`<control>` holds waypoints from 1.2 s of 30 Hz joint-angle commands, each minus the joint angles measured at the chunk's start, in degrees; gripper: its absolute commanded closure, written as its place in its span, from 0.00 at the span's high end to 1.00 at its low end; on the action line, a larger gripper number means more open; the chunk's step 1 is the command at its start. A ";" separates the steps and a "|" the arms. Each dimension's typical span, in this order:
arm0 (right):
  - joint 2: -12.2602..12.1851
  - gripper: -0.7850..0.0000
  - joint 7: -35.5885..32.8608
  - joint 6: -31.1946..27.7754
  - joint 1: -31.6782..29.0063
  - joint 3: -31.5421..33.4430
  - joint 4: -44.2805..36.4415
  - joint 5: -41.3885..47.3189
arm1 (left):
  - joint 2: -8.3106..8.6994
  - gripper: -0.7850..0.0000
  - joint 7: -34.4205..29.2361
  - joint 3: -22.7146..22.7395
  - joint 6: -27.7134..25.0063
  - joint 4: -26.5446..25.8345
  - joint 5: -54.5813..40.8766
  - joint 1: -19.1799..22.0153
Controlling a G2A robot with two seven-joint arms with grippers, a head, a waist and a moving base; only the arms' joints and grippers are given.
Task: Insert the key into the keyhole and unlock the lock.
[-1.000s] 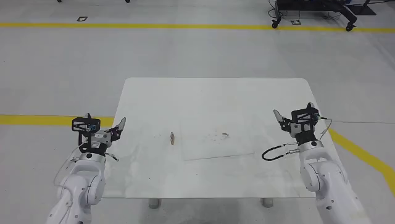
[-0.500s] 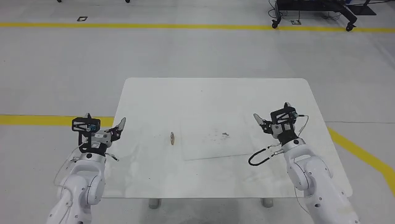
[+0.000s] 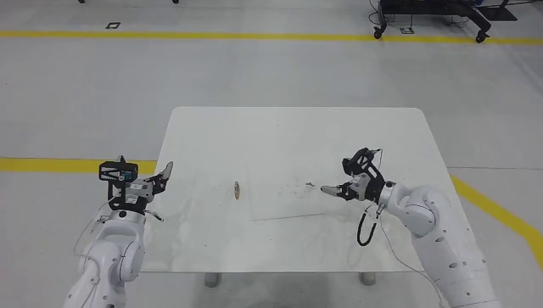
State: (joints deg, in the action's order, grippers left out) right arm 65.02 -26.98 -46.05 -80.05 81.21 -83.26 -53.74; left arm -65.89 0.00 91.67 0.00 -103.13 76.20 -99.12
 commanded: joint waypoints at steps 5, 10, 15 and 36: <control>-0.32 1.00 -2.81 -6.54 3.27 -2.09 3.84 3.50 | 0.00 1.00 0.00 0.00 0.00 0.00 0.00 0.00; -0.55 1.00 -3.09 -9.36 3.80 -2.62 4.56 5.13 | 0.00 1.00 0.00 0.00 0.00 0.00 0.00 0.00; -0.55 1.00 -3.09 -9.36 3.80 -2.62 4.56 5.13 | 0.00 1.00 0.00 0.00 0.00 0.00 0.00 0.00; -0.78 1.00 4.17 -10.22 12.26 -10.64 6.06 -22.52 | 0.00 1.00 0.00 0.00 0.00 0.00 0.00 0.00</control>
State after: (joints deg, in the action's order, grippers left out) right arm 64.22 -23.45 -56.30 -68.30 71.20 -77.65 -74.12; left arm -65.89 0.00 91.67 0.00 -103.13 76.20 -99.12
